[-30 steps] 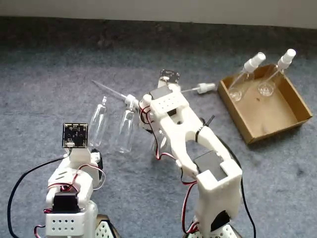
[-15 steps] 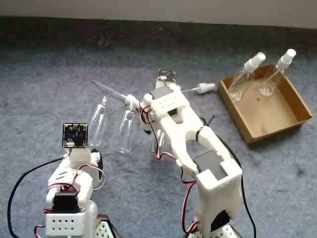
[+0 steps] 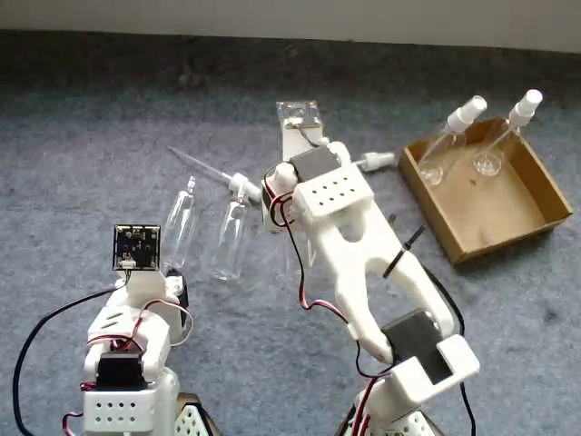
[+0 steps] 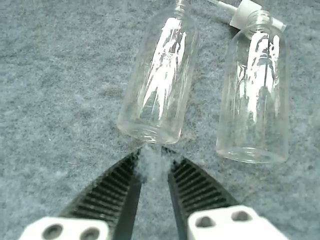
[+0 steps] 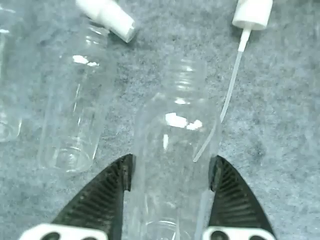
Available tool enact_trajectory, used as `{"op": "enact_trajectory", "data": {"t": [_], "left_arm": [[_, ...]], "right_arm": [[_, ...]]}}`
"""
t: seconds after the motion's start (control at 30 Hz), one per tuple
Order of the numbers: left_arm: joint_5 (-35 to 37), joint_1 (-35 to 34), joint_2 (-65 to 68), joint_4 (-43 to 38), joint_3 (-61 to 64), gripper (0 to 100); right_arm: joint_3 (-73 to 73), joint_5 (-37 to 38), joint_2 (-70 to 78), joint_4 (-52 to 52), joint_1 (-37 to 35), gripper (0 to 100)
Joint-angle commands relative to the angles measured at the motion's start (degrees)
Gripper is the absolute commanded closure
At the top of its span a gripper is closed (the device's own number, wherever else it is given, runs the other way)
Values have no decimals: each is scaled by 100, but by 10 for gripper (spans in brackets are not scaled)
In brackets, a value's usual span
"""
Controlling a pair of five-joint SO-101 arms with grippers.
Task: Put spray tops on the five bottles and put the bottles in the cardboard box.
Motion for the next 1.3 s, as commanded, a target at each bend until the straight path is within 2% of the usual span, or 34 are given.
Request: {"op": "enact_trajectory", "data": {"t": [0.0, 0.13, 0.27, 0.37, 0.6, 0.87, 1.03, 1.27], "left_arm": [[35, -4, -48, -114, -31, 994], [35, -4, -48, -114, -31, 994], [35, -4, -48, -114, -31, 994], [44, -4, -48, -114, -31, 994], [44, -4, -48, -114, -31, 994], [44, 22, -48, -123, -31, 994], [44, 171, -48, -114, -22, 994], [44, 171, -48, -114, -22, 994]], "right_arm": [[-312, 633, -840, 391, 119, 893], [-286, 1495, -1437, 743, 338, 893], [-163, 2505, -1789, 822, 919, 893], [127, 2910, -1868, 822, 1305, 893], [1007, 3059, -2369, 848, 1622, 893], [1218, 3059, -4066, 971, 1613, 893], [1974, 3068, -4936, 1024, 1613, 893], [4031, 3068, -5332, -593, 1631, 893]]}}
